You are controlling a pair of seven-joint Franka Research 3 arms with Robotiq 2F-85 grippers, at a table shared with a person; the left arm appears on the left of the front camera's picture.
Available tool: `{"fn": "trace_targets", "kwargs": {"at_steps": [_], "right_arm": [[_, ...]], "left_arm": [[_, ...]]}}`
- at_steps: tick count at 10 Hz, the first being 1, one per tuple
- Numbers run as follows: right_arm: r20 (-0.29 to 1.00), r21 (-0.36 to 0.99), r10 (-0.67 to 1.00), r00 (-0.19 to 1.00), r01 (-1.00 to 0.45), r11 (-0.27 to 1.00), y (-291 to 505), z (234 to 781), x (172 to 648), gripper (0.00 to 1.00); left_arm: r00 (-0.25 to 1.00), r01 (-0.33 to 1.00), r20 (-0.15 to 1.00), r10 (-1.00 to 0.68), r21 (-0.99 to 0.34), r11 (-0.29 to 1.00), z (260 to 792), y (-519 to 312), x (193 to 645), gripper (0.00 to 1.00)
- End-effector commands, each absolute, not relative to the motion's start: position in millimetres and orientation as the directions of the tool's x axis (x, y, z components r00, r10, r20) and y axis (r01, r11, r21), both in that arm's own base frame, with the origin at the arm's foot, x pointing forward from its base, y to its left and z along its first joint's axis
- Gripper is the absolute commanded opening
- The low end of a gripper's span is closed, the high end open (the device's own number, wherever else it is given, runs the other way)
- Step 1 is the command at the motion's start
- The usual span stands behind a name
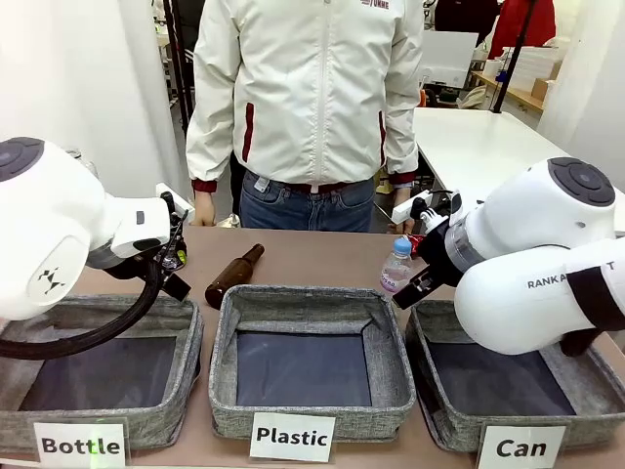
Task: Sort the can waste into the basket.
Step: Pick up the can waste from the table and place it in the right Fabric basket.
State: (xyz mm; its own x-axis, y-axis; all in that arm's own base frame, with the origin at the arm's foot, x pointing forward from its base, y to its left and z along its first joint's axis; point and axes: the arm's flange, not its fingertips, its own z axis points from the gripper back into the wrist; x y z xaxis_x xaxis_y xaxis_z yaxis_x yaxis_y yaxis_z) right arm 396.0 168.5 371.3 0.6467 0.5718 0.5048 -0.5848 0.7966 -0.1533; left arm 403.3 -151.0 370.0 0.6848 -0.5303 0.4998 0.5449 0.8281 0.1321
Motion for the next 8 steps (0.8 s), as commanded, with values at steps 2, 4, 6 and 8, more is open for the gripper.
{"fn": "trace_targets", "kwargs": {"at_steps": [2,4,6,8], "right_arm": [[0.505,-0.153,0.571,0.647,-0.585,0.797,168.4,371.3,396.1,1.00],[0.505,-0.153,0.571,0.647,-0.585,0.797,168.4,371.3,396.1,1.00],[0.505,-0.153,0.571,0.647,-0.585,0.797,168.4,371.3,396.1,1.00],[0.505,-0.153,0.571,0.647,-0.585,0.797,168.4,371.3,396.1,1.00]], "left_arm": [[0.684,0.545,0.500,-0.531,0.132,0.828,370.2,-151.0,403.2,1.00],[0.684,0.545,0.500,-0.531,0.132,0.828,370.2,-151.0,403.2,1.00],[0.684,0.545,0.500,-0.531,0.132,0.828,370.2,-151.0,403.2,1.00],[0.684,0.545,0.500,-0.531,0.132,0.828,370.2,-151.0,403.2,1.00]]}}
